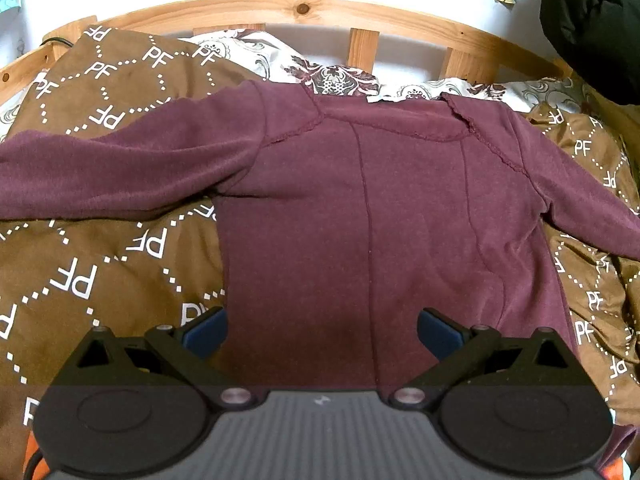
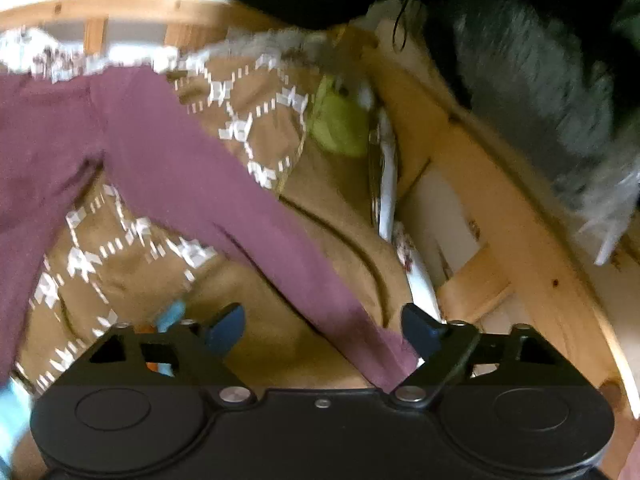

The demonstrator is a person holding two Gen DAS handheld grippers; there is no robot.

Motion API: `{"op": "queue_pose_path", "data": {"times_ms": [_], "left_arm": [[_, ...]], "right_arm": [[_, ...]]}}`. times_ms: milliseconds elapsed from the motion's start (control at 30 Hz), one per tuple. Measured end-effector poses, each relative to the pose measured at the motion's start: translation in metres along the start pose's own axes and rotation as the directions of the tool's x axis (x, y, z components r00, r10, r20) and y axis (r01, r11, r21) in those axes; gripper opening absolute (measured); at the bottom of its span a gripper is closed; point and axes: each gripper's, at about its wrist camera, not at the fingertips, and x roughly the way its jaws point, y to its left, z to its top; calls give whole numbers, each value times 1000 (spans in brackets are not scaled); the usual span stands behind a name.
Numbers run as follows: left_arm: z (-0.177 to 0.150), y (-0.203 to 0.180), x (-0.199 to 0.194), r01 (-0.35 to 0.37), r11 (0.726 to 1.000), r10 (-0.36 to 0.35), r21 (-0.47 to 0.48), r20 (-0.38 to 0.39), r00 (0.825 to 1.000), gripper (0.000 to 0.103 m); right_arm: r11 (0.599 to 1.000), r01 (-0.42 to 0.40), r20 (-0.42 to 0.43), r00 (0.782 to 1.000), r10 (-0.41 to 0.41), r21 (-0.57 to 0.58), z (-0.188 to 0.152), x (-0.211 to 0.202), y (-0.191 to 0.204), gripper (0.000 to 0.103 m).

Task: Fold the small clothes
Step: 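Reach the right gripper to a maroon shirt sleeve cuff and grasp it, then carry the held sleeve across the shirt body and open the right gripper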

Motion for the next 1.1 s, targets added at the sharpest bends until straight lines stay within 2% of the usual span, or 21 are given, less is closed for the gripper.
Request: {"op": "queue_pose_path", "data": {"times_ms": [67,133,300,367,400,433,600,700,800,933,1000,1100], "left_arm": [[0,0,1,3,1000,-3,-4,-3,1000,102],[0,0,2,2,1000,-2,-2,-8,1000,102],[0,-1,3,2,1000,-2,3,-10,1000,102],[0,-1,2,-1,1000,1,5,-6,1000,102],[-1,-1,1,-2,1000,2,4,-3,1000,102],[-1,0,0,-3,1000,3,2,1,1000,102],[0,3,-9,8,1000,-8,-16,24,1000,102],[1,5,-13,20,999,-19,-28,24,1000,102],[3,8,-18,39,999,-38,-37,28,999,102],[5,15,-26,72,996,-71,-55,31,997,102],[6,19,-30,80,995,-78,-66,37,996,102],[8,28,-38,91,992,-87,-88,48,995,102]], "right_arm": [[1000,11,-27,1000,-12,-25,-6,8,-1,75],[999,30,-35,999,-31,-42,-12,14,-5,60],[999,25,-8,1000,-25,21,-18,22,-26,51],[1000,-10,-21,1000,10,24,-15,27,-29,36],[999,-39,-38,998,39,23,-13,29,-30,15],[998,-55,-54,997,56,24,-10,30,-29,8],[996,-82,-32,996,83,38,12,-4,-29,5],[982,-159,-23,986,162,105,34,-38,-30,5],[947,-270,-8,961,276,174,57,-72,-24,5],[898,-397,15,916,402,191,89,-109,5,5],[861,-468,31,881,472,200,104,-121,26,5],[797,-572,44,817,575,195,123,-129,67,5]]}}
